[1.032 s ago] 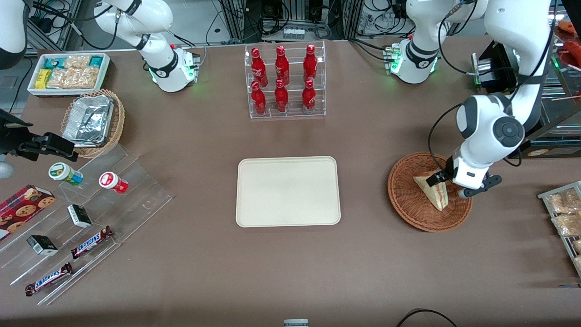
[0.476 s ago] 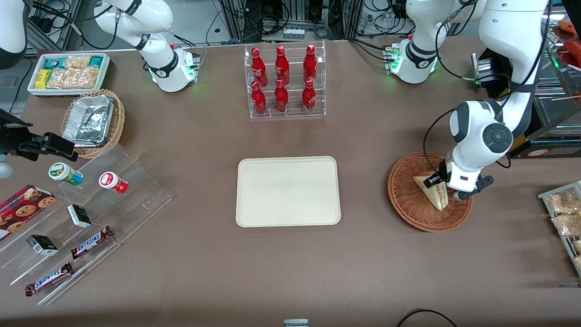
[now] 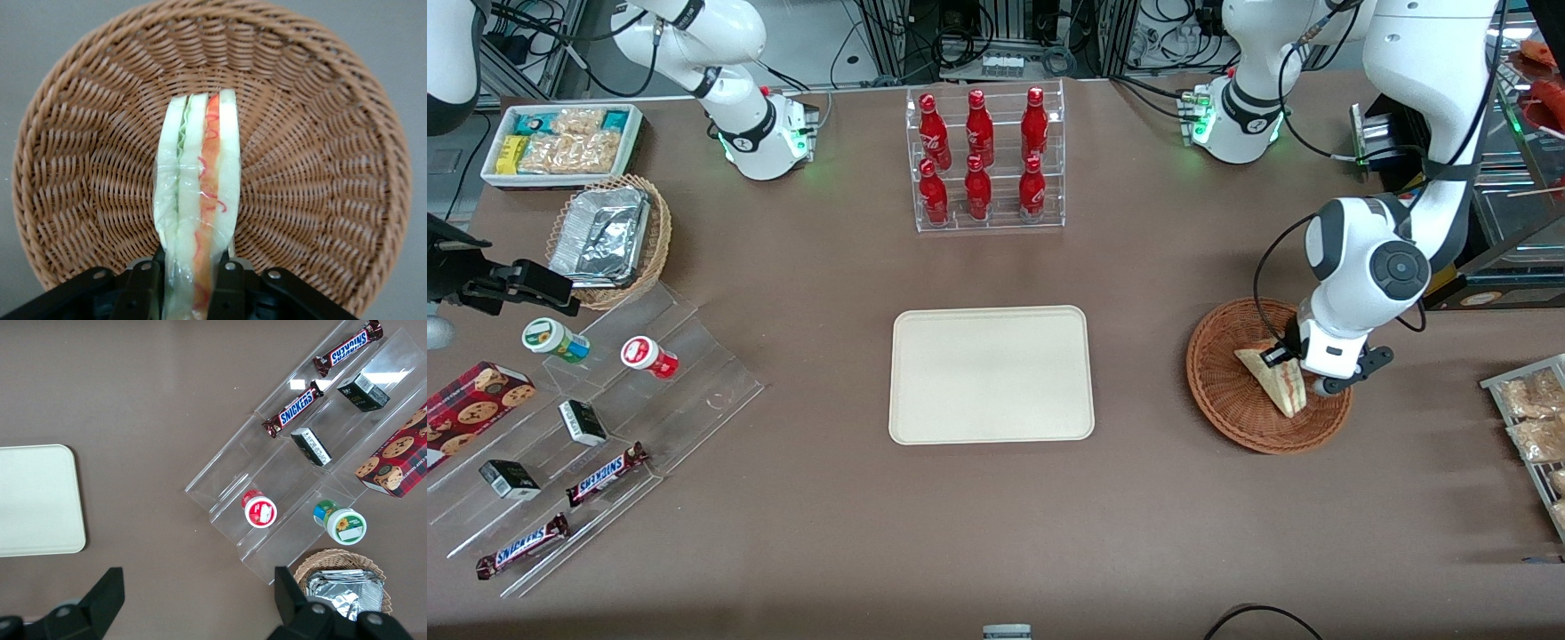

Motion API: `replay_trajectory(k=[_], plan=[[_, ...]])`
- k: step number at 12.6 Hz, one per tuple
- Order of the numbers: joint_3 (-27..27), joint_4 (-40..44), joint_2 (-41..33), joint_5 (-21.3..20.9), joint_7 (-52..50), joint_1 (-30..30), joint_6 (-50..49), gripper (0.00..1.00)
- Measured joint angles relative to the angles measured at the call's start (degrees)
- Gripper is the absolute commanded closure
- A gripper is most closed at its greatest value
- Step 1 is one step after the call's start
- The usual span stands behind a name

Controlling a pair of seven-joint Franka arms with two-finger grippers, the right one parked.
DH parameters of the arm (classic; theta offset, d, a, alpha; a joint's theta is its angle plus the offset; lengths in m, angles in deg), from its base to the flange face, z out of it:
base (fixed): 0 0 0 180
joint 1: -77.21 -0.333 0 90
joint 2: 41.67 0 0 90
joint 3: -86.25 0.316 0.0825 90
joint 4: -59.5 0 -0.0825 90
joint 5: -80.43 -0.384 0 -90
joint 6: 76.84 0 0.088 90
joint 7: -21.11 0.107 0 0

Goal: Place sandwich from basket to tray
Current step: 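Lower the left gripper and close it on the wrapped sandwich, then lift the sandwich and carry it over the cream tray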

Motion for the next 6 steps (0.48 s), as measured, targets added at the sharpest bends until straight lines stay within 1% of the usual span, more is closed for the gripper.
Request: replay_trajectory(k=[1, 3, 4, 6], plan=[[0.0, 2.1, -0.4, -0.3, 0.1, 0.5, -3.8, 1.00], [-0.1, 7.2, -1.2, -2.1, 0.2, 3.5, -12.1, 1.00], [-0.2, 9.3, -1.7, -3.1, 0.0, 5.8, -15.1, 1.00], [-0.3, 12.2, -2.2, -3.5, -0.2, 10.5, -17.9, 1.00]])
